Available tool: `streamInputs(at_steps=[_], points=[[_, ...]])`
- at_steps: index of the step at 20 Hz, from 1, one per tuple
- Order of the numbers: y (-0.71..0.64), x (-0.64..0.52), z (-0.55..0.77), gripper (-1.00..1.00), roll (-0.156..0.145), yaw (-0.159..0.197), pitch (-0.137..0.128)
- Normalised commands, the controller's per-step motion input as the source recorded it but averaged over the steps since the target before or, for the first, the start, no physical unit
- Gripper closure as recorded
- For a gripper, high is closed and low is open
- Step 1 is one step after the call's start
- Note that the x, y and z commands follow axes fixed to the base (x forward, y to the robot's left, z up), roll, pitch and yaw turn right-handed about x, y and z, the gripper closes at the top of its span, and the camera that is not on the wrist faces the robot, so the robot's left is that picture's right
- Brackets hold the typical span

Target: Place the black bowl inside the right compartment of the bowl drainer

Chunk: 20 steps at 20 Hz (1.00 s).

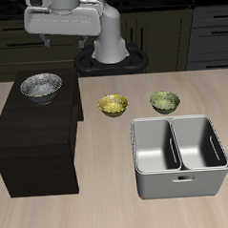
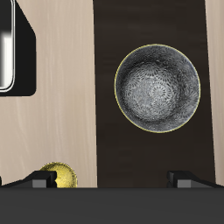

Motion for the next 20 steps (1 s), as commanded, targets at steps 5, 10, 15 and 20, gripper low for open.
streamInputs(at_steps=[5,10,15,20], points=[[-0.17,0.25,0.08,-1.0,-0.024,-0.028,-0.009],[-0.18,0.23,0.05,-1.0,-0.024,0.008,-0.021],[-0.01,0.18,0.01,-1.0,0.02,0.0,-0.011],[0.03,0.21,-0.07,-1.0,0.013,0.007,0.002]])
